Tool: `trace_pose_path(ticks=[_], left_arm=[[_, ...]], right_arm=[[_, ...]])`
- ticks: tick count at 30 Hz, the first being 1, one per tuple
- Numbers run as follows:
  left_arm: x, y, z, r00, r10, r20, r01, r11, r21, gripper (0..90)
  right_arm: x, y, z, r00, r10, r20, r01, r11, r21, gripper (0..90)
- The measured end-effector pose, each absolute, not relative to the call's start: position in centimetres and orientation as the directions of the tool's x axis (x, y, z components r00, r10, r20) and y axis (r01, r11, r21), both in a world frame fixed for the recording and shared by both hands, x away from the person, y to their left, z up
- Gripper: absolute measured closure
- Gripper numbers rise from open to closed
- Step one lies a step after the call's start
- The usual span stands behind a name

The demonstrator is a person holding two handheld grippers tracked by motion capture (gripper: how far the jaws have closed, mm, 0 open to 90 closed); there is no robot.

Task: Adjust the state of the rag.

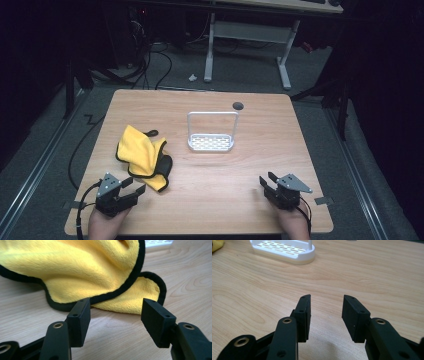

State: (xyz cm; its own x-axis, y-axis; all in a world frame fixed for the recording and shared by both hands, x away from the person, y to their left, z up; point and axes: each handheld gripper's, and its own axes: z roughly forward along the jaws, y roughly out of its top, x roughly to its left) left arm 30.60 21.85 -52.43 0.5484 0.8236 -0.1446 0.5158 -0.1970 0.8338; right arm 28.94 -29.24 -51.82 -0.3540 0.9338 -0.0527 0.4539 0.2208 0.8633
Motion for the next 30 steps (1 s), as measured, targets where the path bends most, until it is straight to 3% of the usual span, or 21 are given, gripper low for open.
trace_pose_path(ticks=[21, 30], left_arm=[[30.9, 21.9, -52.6, 0.558, 0.813, -0.163, 0.517, -0.188, 0.835, 39.7], [31.0, 20.8, -52.3, 0.578, 0.806, -0.13, 0.502, -0.225, 0.835, 36.0]], right_arm=[[28.4, -29.1, -51.6, -0.342, 0.937, -0.065, 0.435, 0.22, 0.873, 55.2], [28.4, -28.9, -51.6, -0.347, 0.936, -0.064, 0.44, 0.223, 0.87, 53.4]])
